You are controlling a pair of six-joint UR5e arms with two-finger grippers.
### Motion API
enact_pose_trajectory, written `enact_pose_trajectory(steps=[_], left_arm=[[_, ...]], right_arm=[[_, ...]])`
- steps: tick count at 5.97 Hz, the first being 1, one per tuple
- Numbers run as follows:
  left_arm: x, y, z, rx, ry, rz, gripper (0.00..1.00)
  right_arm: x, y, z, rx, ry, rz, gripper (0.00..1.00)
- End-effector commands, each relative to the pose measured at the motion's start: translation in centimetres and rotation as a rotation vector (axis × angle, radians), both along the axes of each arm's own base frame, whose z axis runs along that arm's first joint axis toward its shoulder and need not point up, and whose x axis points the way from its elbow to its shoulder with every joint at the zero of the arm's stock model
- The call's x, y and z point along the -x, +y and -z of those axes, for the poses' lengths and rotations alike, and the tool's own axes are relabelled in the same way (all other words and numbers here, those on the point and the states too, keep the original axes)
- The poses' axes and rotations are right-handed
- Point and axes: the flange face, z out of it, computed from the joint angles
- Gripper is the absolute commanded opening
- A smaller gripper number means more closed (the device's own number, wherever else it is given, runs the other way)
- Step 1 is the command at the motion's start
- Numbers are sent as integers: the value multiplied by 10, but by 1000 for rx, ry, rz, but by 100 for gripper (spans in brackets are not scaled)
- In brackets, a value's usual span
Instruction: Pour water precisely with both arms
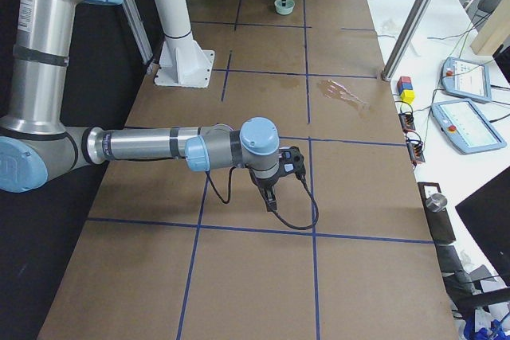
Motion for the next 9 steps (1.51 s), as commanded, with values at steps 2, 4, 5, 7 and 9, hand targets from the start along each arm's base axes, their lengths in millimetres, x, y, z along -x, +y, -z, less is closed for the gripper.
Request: enact_pose_trajectory(steps=[2,4,5,7,9], left_arm=[[-4,-10,26,-28,34,-3,0],[-19,-30,95,-86,106,22,0],[-39,-57,154,-54,160,64,0],[-145,-63,254,41,174,41,0],[-243,-50,346,55,81,27,0]], right_arm=[[0,0,1,-3,-1,0,100],[0,0,2,-9,-1,0,100],[0,0,2,-9,-1,0,100],[0,0,2,-8,-1,-1,100],[0,0,1,-6,0,-2,100]])
